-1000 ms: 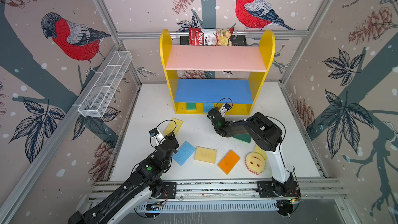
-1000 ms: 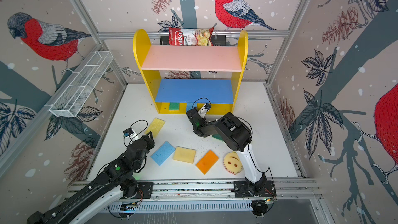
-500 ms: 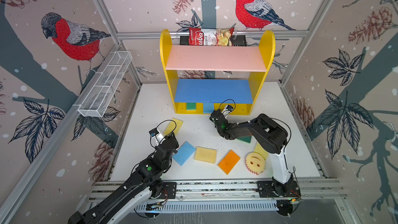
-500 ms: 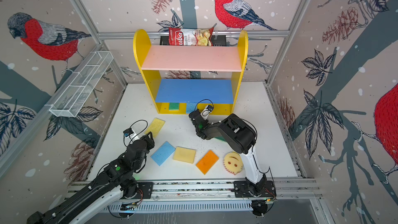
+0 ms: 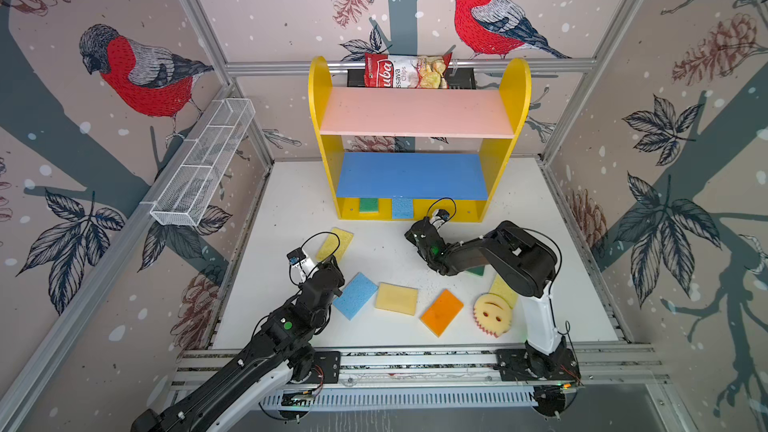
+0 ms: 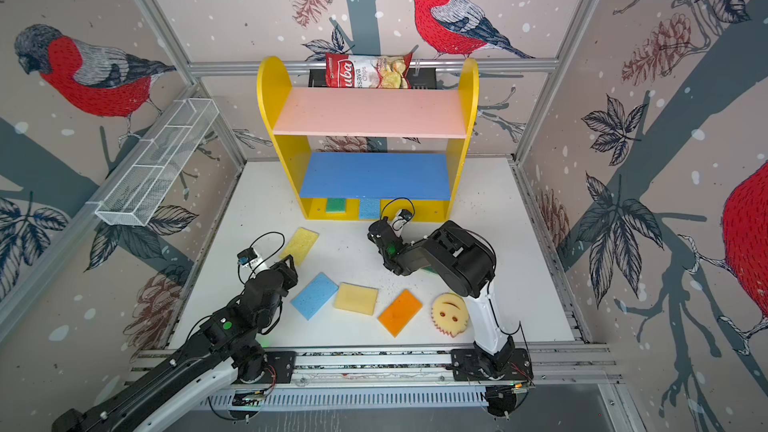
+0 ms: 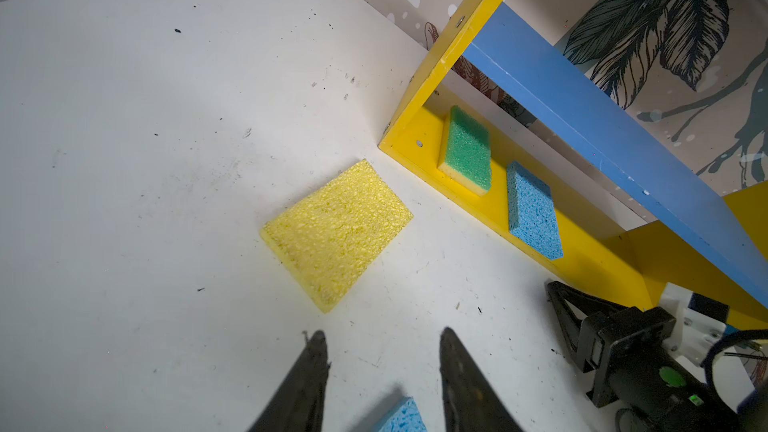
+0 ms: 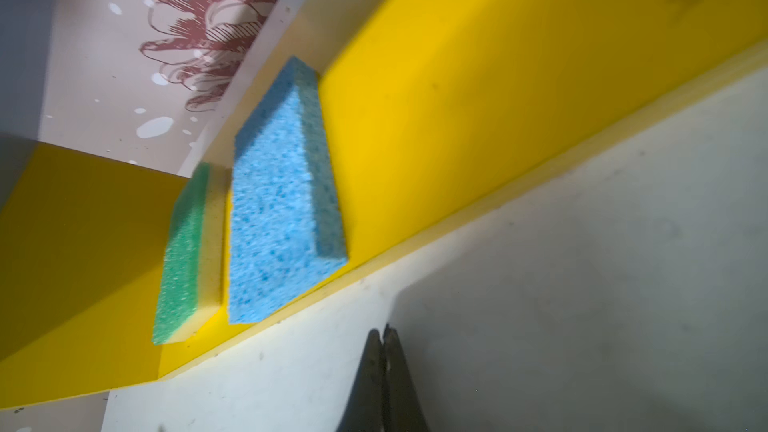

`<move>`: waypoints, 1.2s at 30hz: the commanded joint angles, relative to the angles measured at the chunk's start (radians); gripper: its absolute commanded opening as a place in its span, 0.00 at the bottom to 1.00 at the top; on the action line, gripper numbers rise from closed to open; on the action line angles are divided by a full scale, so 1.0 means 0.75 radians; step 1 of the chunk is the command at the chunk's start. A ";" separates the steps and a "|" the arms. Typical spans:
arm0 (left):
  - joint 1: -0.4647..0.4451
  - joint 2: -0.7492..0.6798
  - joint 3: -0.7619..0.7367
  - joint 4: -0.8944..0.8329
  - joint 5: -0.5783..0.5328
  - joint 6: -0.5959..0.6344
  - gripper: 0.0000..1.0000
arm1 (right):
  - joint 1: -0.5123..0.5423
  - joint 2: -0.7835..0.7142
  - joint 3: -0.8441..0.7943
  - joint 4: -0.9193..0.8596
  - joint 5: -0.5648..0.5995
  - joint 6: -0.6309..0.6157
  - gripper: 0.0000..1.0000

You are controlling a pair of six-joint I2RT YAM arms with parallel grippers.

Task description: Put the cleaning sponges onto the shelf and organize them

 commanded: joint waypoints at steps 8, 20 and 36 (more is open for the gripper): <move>0.004 -0.023 0.003 -0.032 -0.020 -0.008 0.44 | -0.023 0.067 0.107 0.003 -0.117 -0.005 0.00; 0.004 -0.011 -0.002 -0.035 -0.028 -0.008 0.44 | -0.052 0.147 0.178 0.024 -0.113 -0.004 0.00; 0.004 0.050 -0.002 0.018 -0.018 -0.001 0.44 | -0.068 0.156 0.133 0.047 -0.122 -0.003 0.00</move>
